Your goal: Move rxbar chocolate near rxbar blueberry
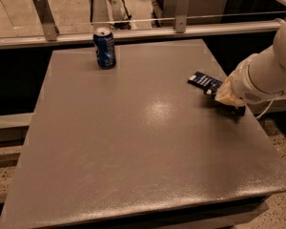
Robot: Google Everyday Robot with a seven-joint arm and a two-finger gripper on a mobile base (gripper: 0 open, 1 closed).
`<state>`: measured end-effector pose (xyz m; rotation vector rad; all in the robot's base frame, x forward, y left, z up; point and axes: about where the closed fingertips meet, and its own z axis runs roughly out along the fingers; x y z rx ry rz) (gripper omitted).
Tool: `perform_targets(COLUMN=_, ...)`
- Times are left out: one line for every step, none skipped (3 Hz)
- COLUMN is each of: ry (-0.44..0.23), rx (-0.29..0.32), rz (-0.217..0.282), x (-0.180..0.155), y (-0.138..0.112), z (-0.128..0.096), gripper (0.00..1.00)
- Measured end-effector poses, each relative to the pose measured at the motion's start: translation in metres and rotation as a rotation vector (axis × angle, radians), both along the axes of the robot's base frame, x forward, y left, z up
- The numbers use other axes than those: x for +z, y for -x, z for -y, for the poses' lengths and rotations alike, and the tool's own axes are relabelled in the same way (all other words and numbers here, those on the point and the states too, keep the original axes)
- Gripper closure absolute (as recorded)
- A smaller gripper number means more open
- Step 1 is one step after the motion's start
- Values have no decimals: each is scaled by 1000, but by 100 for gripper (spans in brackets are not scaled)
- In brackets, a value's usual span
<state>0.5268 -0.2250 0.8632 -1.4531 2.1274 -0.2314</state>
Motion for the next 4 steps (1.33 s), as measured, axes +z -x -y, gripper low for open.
perform_targets(ry=0, rx=-39, rz=-1, x=-1, y=5, z=17, gripper=100)
perform_targets(ry=4, rx=-63, rz=-7, x=-2, y=9, z=26, gripper=82)
perform_targets(ry=-10, rx=-77, rz=-18, x=-8, y=16, z=27, gripper=51)
perform_targets(ry=-26, rx=-76, rz=-27, x=-15, y=17, z=23, gripper=28)
